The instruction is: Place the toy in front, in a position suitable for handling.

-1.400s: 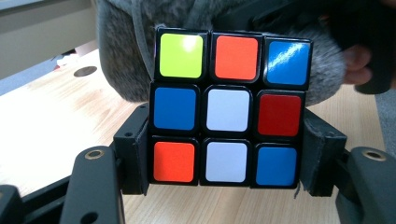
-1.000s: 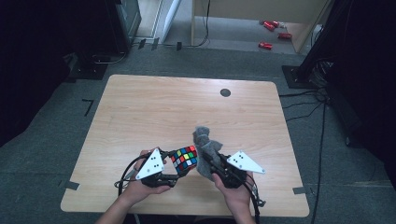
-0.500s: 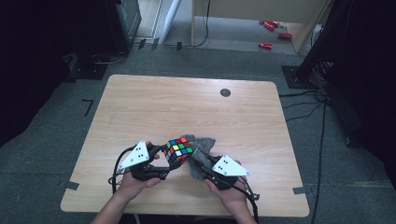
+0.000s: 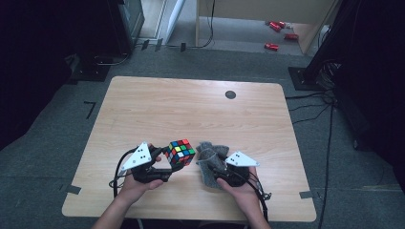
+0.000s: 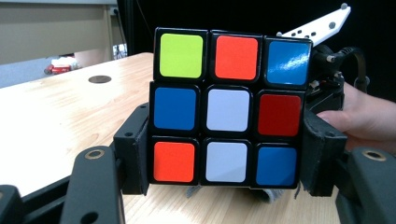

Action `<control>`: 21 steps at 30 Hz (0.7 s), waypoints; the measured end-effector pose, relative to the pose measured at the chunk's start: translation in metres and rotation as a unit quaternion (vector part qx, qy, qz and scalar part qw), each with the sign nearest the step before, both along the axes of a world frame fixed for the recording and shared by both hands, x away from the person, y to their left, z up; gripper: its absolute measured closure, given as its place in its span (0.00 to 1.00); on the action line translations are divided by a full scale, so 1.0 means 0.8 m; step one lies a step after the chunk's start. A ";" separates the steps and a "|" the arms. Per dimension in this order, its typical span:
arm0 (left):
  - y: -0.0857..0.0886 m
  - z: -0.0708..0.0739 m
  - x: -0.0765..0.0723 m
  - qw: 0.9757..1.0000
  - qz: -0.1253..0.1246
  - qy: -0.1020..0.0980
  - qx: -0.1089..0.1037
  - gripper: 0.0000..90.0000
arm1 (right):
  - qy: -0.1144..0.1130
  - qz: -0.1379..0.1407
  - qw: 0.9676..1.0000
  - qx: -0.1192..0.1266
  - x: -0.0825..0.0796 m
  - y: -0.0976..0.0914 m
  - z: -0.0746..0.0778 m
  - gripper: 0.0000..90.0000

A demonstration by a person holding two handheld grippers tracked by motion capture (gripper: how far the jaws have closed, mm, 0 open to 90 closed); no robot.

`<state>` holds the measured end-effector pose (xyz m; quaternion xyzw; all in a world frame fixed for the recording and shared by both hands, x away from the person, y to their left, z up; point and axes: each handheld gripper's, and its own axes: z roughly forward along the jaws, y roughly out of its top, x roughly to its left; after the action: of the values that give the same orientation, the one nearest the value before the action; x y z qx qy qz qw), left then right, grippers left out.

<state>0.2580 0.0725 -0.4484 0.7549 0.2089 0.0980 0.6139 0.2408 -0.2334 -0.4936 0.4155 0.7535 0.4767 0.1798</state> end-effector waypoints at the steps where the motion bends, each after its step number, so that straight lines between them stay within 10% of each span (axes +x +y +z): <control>1: 0.001 0.000 0.000 1.000 0.000 0.000 0.000 0.38 | 0.004 0.005 1.000 -0.002 0.000 -0.001 0.000 0.44; 8: 0.007 0.002 0.002 1.000 0.003 0.004 -0.011 0.38 | 0.006 0.036 0.999 0.028 -0.004 -0.022 0.022 0.47; 13: 0.007 0.002 0.003 1.000 0.005 0.006 -0.012 0.38 | 0.078 0.056 0.994 -0.056 0.001 -0.018 -0.004 0.52; 18: 0.008 0.001 0.004 1.000 0.006 0.010 -0.013 0.38 | 0.089 0.050 0.994 -0.050 0.005 -0.019 -0.017 0.71; 21: 0.007 0.001 0.004 1.000 0.004 0.013 -0.014 0.38 | 0.074 0.047 0.995 -0.052 0.004 -0.020 -0.016 0.65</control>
<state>0.2613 0.0779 -0.4478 0.7463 0.2214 0.0880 0.6216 0.2441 -0.2490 -0.5065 0.4042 0.8070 0.4130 0.1219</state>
